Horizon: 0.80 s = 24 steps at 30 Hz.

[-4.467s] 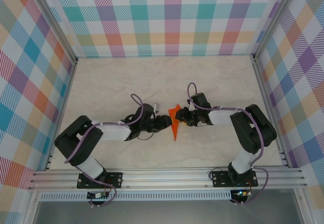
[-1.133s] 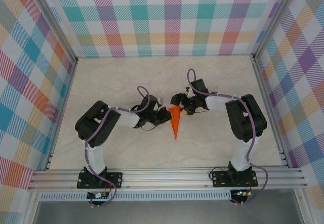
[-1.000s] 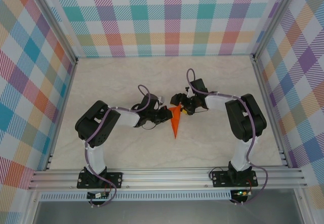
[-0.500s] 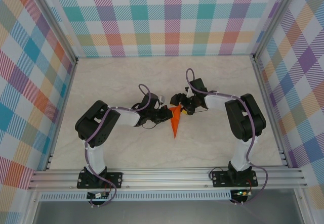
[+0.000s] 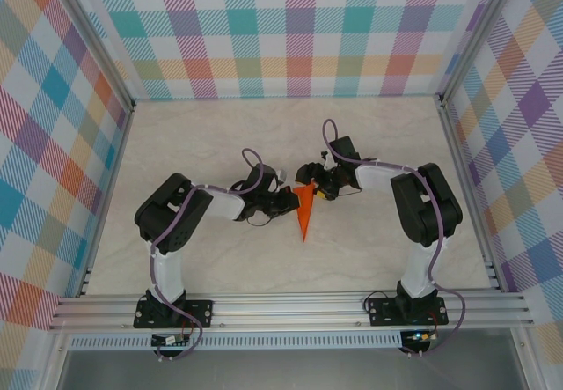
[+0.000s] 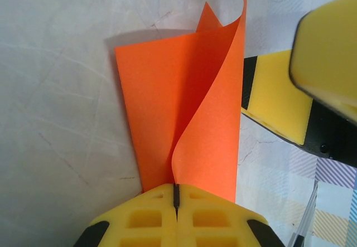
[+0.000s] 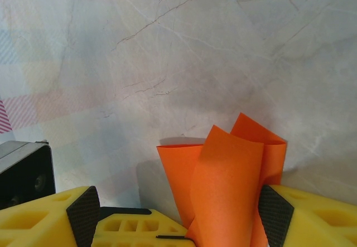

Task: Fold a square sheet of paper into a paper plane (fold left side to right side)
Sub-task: Fold the wing for the fifth time at the center of the table.

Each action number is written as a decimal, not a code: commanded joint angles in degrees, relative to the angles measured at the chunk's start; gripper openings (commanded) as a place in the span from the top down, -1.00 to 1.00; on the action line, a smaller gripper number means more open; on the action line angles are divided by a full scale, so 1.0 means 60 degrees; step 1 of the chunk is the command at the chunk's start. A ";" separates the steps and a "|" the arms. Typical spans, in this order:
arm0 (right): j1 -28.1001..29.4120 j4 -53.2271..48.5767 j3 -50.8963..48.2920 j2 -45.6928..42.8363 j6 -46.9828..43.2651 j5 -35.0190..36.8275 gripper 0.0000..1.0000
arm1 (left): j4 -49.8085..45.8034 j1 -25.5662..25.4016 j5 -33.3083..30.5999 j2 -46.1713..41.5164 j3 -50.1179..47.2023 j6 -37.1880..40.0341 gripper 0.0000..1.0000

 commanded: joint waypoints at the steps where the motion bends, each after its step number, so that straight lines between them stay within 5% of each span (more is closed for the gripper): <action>1: 0.0115 -0.0676 0.0060 0.0270 -0.0187 0.0114 -0.57 | -0.0198 0.0172 -0.0242 0.0231 0.0123 0.0165 1.00; 6: 0.0031 -0.0563 0.0003 -0.0345 -0.0322 0.0288 -0.57 | -0.0201 0.0172 -0.0256 0.0268 0.0033 0.0166 1.00; 12: -0.0352 -0.0773 -0.0662 -0.1924 -0.0794 0.0395 -0.32 | -0.0154 0.0171 -0.0270 0.0254 -0.0038 0.0156 1.00; 20: -0.0090 -0.0145 -0.1624 -0.2086 -0.0426 -0.0455 0.58 | -0.0140 0.0174 -0.0296 0.0223 -0.0050 0.0145 1.00; 24: 0.0058 0.0261 -0.1631 -0.1677 -0.0322 -0.0740 0.77 | -0.0300 0.0169 -0.0340 0.0181 -0.0028 0.0207 1.00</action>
